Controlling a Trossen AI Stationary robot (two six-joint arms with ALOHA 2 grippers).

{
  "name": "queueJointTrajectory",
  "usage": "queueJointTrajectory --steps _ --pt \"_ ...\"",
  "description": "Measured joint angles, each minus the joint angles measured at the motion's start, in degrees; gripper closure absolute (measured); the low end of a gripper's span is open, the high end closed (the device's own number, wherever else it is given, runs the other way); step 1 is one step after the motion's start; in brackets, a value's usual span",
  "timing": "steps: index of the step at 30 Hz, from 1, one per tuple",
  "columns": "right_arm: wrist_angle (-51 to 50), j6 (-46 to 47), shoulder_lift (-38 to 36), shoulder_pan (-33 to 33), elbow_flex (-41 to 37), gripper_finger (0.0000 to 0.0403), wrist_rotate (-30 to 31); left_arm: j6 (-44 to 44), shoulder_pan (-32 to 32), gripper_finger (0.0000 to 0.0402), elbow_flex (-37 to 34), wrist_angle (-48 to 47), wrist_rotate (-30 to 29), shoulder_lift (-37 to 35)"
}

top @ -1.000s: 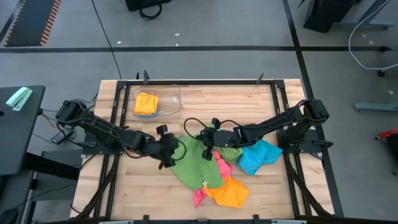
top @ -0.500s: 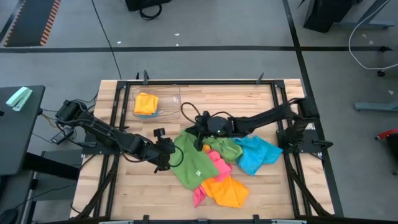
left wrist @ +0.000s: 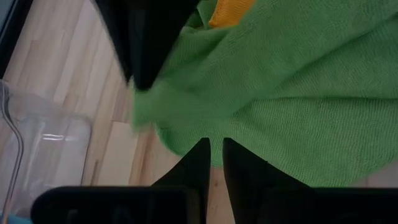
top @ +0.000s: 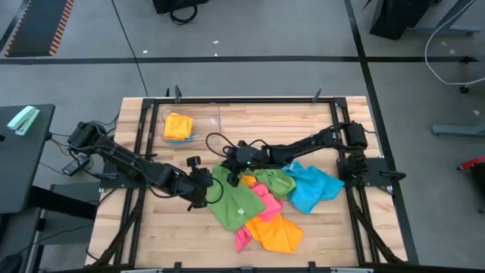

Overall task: Fold microfiber towels
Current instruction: Fold the left green microfiber towel

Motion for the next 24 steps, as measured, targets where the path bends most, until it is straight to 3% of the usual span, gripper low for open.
queueJointTrajectory --steps 7,11,18,24 --pt "-2.4 -0.1 -0.7 -0.7 0.0 0.0243 -2.7 -0.8 0.0 0.0345 0.0 0.0 0.0 0.0" --pt "-7.1 -1.2 -5.1 -0.6 0.0 0.0204 -4.8 -0.8 0.0 0.0347 0.0 0.0 0.0 0.0" --pt "-15.8 -3.9 -13.3 4.5 0.0 0.0196 -4.7 4.4 -1.4 0.0348 0.0 0.0 6.5 0.0" --pt "-21.8 -8.9 -14.4 11.9 0.0 0.0199 -3.9 7.2 -4.6 0.0325 0.0 1.0 7.0 0.0"
